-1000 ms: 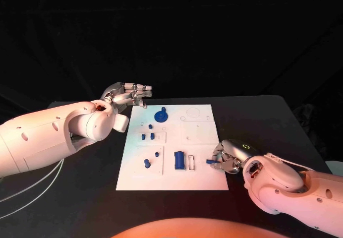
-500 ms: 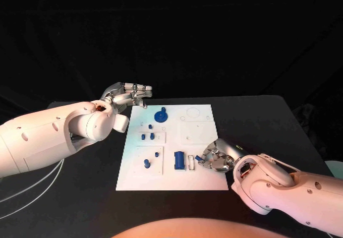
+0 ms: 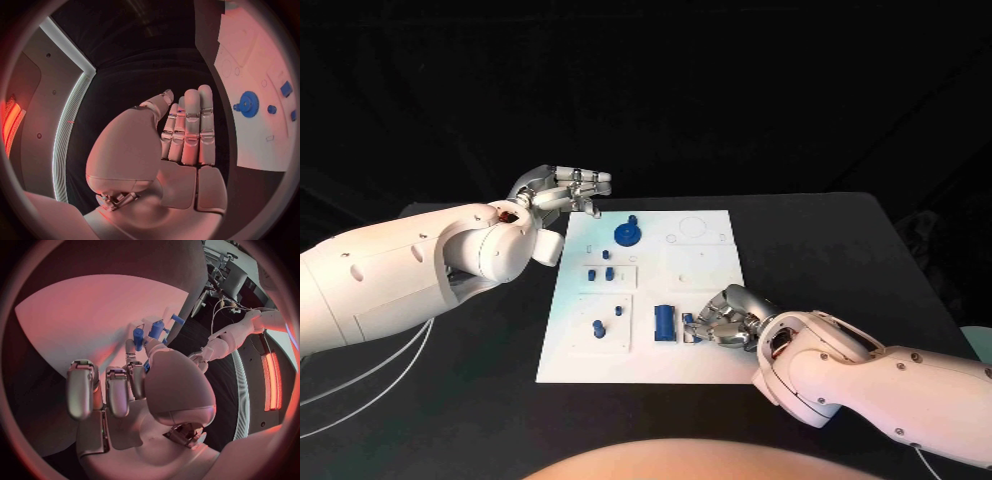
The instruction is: Assemble the parts on the task board
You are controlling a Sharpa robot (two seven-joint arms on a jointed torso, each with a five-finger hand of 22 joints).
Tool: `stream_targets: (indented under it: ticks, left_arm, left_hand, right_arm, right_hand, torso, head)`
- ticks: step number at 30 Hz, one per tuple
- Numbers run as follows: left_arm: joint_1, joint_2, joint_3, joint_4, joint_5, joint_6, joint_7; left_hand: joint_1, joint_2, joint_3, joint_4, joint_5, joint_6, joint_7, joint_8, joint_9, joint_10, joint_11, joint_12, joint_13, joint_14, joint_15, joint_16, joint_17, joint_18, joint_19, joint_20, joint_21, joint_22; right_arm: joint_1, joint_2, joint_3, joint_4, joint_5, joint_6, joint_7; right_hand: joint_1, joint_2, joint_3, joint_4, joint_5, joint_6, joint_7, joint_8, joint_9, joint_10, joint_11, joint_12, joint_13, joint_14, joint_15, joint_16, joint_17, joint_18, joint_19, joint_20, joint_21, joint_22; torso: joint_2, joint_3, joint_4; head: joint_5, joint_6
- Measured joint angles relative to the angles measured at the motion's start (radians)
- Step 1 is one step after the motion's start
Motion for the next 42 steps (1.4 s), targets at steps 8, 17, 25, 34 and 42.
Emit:
stream_targets:
  ticks: [8, 17, 25, 34, 42]
  left_arm:
    - [0.000, 0.000, 0.000, 0.000, 0.000, 0.000, 0.000]
    - [0.000, 0.000, 0.000, 0.000, 0.000, 0.001, -0.001]
    - [0.000, 0.000, 0.000, 0.000, 0.000, 0.001, -0.001]
    - [0.000, -0.001, 0.000, 0.000, 0.000, 0.001, -0.002]
    - [0.000, -0.003, 0.000, 0.001, 0.000, 0.001, -0.002]
  left_hand:
    - [0.000, 0.000, 0.000, 0.000, 0.000, 0.000, 0.000, 0.000, 0.000, 0.000, 0.000, 0.000, 0.001, 0.000, 0.000, 0.000, 0.000, 0.000, 0.000, 0.000, 0.000, 0.000]
    - [0.000, 0.000, 0.000, 0.000, 0.000, 0.000, 0.000, 0.000, 0.000, 0.000, 0.000, 0.000, 0.001, 0.000, 0.000, 0.000, 0.000, 0.000, 0.000, 0.000, 0.000, 0.000]
    - [0.000, 0.000, 0.000, 0.000, 0.000, 0.000, 0.000, 0.000, 0.000, 0.000, 0.000, 0.000, 0.001, 0.000, 0.000, 0.000, 0.000, 0.000, 0.000, 0.000, 0.000, 0.000]
    - [0.000, 0.000, 0.000, 0.000, 0.000, 0.000, 0.000, 0.000, 0.000, 0.000, 0.000, 0.000, 0.000, 0.000, 0.000, 0.000, 0.000, 0.000, 0.000, 0.000, 0.000, 0.000]
    - [0.000, 0.000, 0.000, 0.000, 0.000, -0.004, 0.004, 0.000, 0.000, 0.000, 0.000, 0.000, 0.000, 0.000, 0.000, 0.000, 0.000, 0.000, 0.000, 0.000, 0.000, 0.000]
  right_arm:
    - [0.003, 0.015, 0.002, -0.018, 0.027, 0.001, 0.005]
    - [0.003, 0.018, 0.002, -0.024, 0.037, 0.003, 0.005]
    - [0.003, 0.016, 0.002, -0.022, 0.039, 0.003, 0.005]
    - [0.001, 0.000, 0.000, -0.009, 0.031, 0.002, 0.012]
    - [0.001, -0.025, 0.000, 0.001, 0.017, 0.004, 0.031]
  right_hand:
    - [-0.003, -0.003, 0.000, 0.000, 0.000, 0.004, 0.004, 0.026, 0.036, 0.000, 0.000, 0.004, 0.000, 0.000, 0.000, 0.000, 0.001, 0.000, 0.000, 0.000, 0.000, 0.000]
    - [-0.073, -0.030, -0.050, 0.035, 0.035, 0.036, -0.021, 0.030, 0.041, 0.002, 0.002, 0.004, -0.001, 0.000, 0.000, 0.000, 0.001, 0.000, 0.000, 0.000, 0.000, 0.000]
    - [-0.142, -0.047, -0.136, 0.061, 0.014, 0.032, -0.018, 0.030, 0.041, 0.002, 0.002, 0.004, -0.001, 0.000, 0.000, 0.000, 0.001, 0.000, 0.000, 0.000, 0.000, 0.000]
    - [-0.149, -0.041, -0.152, 0.060, 0.007, 0.032, -0.018, 0.029, 0.046, 0.002, 0.002, 0.004, -0.001, 0.000, 0.000, 0.000, 0.001, 0.000, 0.000, 0.000, 0.000, 0.000]
    - [-0.104, -0.032, -0.176, 0.037, 0.007, 0.026, -0.017, 0.028, 0.045, 0.002, 0.002, -0.004, -0.001, 0.000, 0.000, 0.000, 0.000, 0.000, 0.000, 0.000, -0.012, -0.001]
  torso:
    - [0.000, 0.0005, 0.0000]
    - [0.000, 0.0004, 0.0000]
    - [0.000, 0.0007, -0.0003]
    - [0.000, 0.0007, -0.0002]
    - [0.000, 0.0008, -0.0005]
  head:
    - [0.001, -0.002]
    - [0.002, -0.003]
    - [0.001, -0.002]
    - [0.001, -0.003]
    - [0.002, 0.000]
